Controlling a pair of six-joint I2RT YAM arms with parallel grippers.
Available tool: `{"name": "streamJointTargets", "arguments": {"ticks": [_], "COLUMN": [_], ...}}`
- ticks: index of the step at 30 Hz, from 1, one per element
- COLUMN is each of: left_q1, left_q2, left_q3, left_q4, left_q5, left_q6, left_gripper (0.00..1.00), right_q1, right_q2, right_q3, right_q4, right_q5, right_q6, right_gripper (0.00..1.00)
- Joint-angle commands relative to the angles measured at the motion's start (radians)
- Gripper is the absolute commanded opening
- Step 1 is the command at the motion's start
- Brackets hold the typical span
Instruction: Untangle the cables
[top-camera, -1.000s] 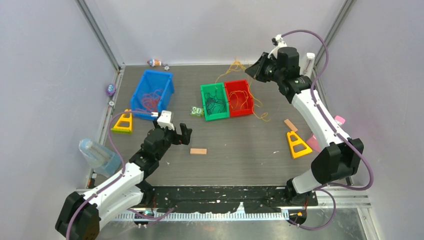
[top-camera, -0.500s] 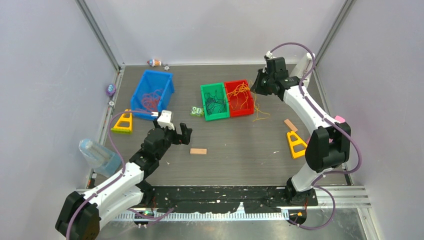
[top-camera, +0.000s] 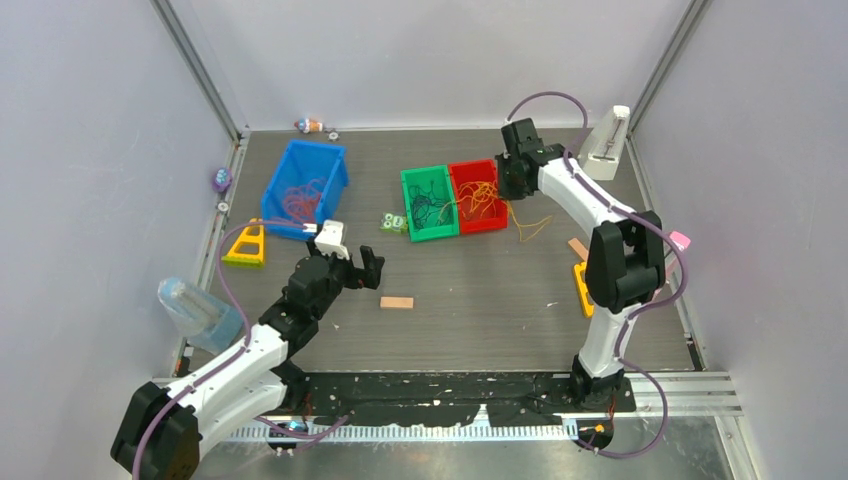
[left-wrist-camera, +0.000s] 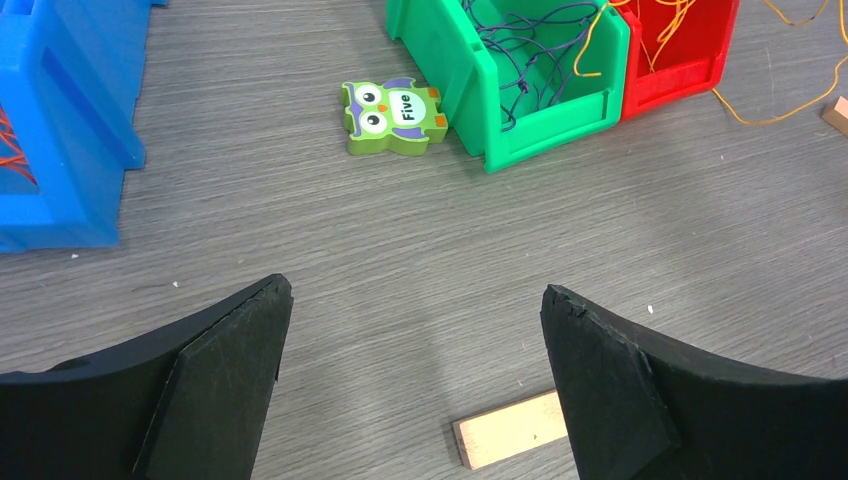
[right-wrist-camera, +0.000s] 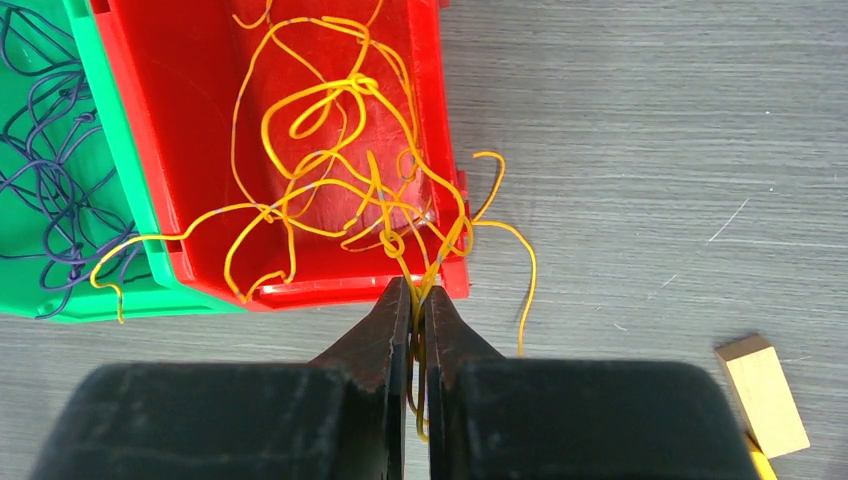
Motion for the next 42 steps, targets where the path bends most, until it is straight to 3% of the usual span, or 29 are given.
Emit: {"name": "streamJointTargets", "arguments": {"ticks": [1, 8, 16, 21, 26, 30, 34, 42], "left_q1": [-0.003, -0.003, -0.003, -0.003, -0.003, -0.003, -0.003, -0.003], "left_q2": [0.003, 0.002, 0.004, 0.006, 0.0, 0.001, 0.001, -0.007], "left_q3": [0.043, 0.043, 0.046, 0.048, 0.046, 0.046, 0.046, 0.045], "left_q4": [0.023, 0.019, 0.018, 0.015, 0.015, 0.018, 0.016, 0.011], "left_q5": [-0.003, -0.006, -0.004, -0.003, -0.004, 0.0, -0.001, -0.004], "left_q6": [0.013, 0.016, 0.016, 0.016, 0.016, 0.016, 0.017, 0.02], "left_gripper": [0.96, 0.96, 0.96, 0.96, 0.96, 0.96, 0.96, 0.96], "right_q1": [0.02, 0.047, 0.084, 0.114, 0.136, 0.144, 0.15, 0.151], "right_q2": [0.041, 0.217, 0.371, 0.366, 0.239, 0.132, 0.097, 0.072], "right_q3": [0.09, 0.219, 0.228, 0.161, -0.005, -0.099, -0.062, 0.061], "right_q4": [0.0, -0.033, -0.034, -0.031, 0.032, 0.073, 0.039, -0.052], "right_q5": [0.018, 0.038, 0.088, 0.121, 0.126, 0.112, 0.127, 0.182], "right_q6": [-0.026, -0.022, -0.023, -0.021, 0.01, 0.029, 0.025, 0.009], "right_gripper": [0.05, 0.05, 0.05, 0.05, 0.06, 0.14, 0.33, 0.44]}}
